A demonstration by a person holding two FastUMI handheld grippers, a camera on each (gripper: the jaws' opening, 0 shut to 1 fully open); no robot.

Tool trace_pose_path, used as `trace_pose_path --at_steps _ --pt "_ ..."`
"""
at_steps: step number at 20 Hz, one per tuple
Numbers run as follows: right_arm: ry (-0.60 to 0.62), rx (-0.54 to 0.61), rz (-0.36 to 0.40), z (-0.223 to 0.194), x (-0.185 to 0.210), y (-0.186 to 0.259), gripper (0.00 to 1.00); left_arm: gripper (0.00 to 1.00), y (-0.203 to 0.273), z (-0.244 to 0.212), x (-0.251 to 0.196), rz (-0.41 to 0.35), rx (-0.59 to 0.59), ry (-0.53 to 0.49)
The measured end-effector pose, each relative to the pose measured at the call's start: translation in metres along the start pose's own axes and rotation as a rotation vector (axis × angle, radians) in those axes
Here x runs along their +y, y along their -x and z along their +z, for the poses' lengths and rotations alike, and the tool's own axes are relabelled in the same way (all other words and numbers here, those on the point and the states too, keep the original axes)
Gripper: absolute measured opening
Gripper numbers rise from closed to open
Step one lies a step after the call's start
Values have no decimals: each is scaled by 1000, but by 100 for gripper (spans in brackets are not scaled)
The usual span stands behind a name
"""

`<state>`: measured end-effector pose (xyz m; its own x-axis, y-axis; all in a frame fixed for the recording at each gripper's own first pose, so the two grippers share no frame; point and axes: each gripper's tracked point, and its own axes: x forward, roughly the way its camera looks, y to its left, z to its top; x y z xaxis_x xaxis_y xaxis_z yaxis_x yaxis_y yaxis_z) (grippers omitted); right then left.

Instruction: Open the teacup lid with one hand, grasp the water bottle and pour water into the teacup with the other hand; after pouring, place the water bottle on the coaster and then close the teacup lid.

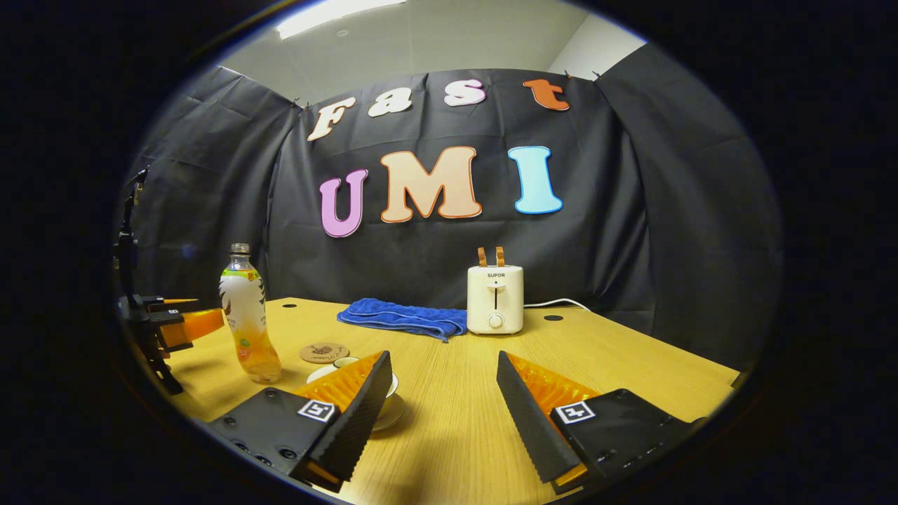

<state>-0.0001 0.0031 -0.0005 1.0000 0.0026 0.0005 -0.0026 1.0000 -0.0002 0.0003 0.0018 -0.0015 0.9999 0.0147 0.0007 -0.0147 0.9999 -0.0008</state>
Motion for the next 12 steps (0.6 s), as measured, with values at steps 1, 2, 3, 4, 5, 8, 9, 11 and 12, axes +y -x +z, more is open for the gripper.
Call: trace_pose_path --at_steps 1,2,3,4,5,8,9,11,12 --pt "0 0 0 -1 0 0 97 94 0 0 0 0 0 0" --pt "0 0 4 0 1 0 94 94 0 0 0 0 0 0" --pt "0 -1 18 0 5 1 97 94 0 1 0 0 0 0" --pt "-1 2 37 0 9 1 97 94 0 0 0 0 0 0" --pt "0 1 55 -1 12 1 97 94 1 1 0 0 0 -1" --pt "29 -17 105 8 28 1 94 94 0 0 0 -1 0 0" --pt "38 -21 126 10 34 -1 94 94 0 0 0 0 0 1" --pt "52 -18 159 13 48 -8 96 94 0 0 0 0 1 1" --pt "61 -5 171 11 54 -12 99 94 0 0 0 0 1 2"
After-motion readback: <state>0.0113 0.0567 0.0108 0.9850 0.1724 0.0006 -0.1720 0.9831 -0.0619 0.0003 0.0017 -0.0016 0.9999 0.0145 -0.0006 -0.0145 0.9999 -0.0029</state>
